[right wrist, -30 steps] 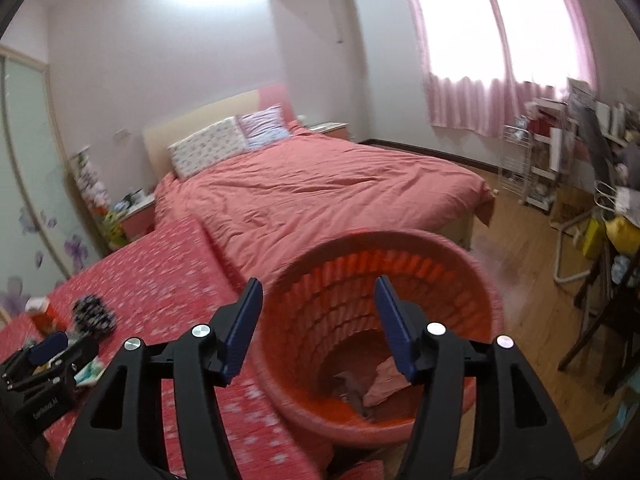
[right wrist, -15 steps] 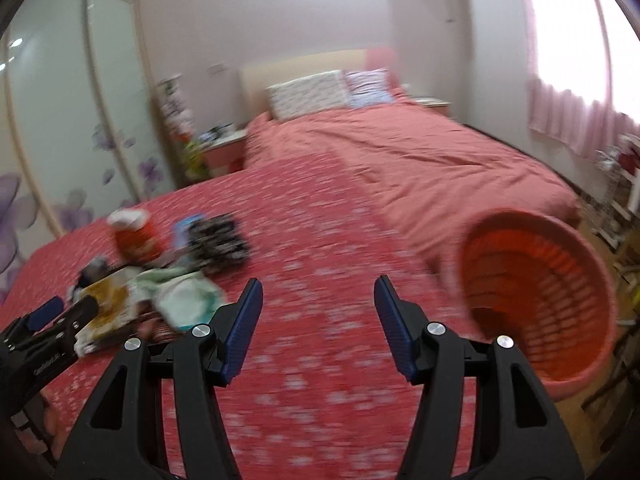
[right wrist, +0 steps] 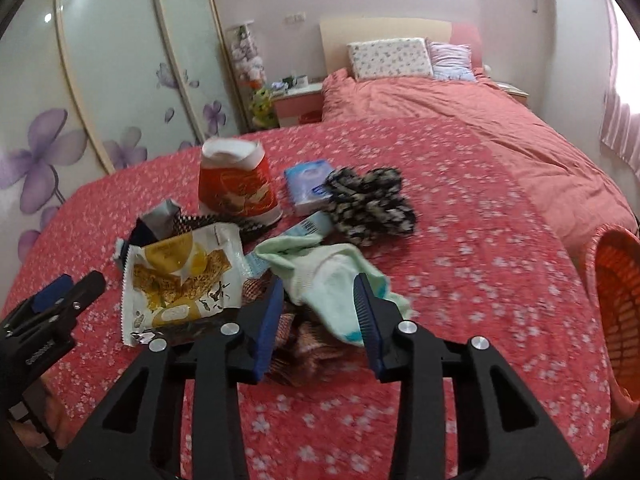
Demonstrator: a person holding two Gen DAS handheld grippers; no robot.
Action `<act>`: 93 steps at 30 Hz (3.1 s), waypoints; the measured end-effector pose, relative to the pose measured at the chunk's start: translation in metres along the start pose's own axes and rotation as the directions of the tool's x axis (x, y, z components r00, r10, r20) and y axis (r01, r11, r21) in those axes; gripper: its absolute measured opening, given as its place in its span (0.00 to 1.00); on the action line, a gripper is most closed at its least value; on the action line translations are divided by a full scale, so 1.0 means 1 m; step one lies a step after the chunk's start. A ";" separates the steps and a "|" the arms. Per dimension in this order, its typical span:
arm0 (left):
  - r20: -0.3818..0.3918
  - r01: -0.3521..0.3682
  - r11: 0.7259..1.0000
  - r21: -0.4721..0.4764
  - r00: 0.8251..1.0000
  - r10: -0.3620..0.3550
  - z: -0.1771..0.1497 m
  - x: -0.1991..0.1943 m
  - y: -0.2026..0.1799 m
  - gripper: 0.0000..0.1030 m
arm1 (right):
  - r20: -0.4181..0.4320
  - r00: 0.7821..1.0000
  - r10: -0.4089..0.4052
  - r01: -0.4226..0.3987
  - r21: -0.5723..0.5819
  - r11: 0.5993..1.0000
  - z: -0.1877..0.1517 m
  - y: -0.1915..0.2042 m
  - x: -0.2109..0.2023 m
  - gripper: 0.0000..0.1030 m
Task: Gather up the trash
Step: 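Grasp the yellow snack wrapper with the left tool while the right tool grasps the green sock, then carry the green sock in the right tool to the orange basket and release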
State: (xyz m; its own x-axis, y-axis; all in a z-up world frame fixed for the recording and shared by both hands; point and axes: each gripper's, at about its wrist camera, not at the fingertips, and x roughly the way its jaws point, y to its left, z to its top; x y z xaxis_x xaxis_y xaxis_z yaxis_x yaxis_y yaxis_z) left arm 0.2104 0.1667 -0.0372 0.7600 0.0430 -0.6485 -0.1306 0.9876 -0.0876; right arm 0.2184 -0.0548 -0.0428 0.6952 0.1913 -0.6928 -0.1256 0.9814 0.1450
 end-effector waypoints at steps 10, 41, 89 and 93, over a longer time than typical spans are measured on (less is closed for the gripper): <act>-0.045 0.039 0.999 -0.008 0.998 -0.040 -0.003 0.020 0.007 0.77 | -0.020 0.999 -0.036 0.036 -0.009 0.999 -0.002 0.000 0.007 0.07; -0.175 0.167 0.982 -0.092 0.968 -0.181 -0.003 0.067 -0.006 0.34 | 0.041 0.995 -0.094 0.091 0.057 0.994 -0.003 -0.037 -0.019 0.06; 0.078 0.347 0.938 -0.013 0.935 -0.345 0.044 -0.055 -0.096 0.04 | 0.255 0.941 -0.225 0.184 0.174 0.967 -0.009 -0.104 -0.127 0.06; 0.067 0.375 0.927 0.018 0.925 -0.375 0.042 -0.053 -0.128 0.04 | 0.279 0.918 -0.281 0.227 0.209 0.951 -0.012 -0.125 -0.140 0.06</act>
State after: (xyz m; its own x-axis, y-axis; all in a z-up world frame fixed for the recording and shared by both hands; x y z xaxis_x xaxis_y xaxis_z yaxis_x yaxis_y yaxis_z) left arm 0.2134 0.0448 0.0406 0.7941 -0.3207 -0.5163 0.1752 0.9342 -0.3109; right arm 0.1279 -0.2039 0.0275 0.8714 -0.1040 -0.4794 0.1867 0.9741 0.1279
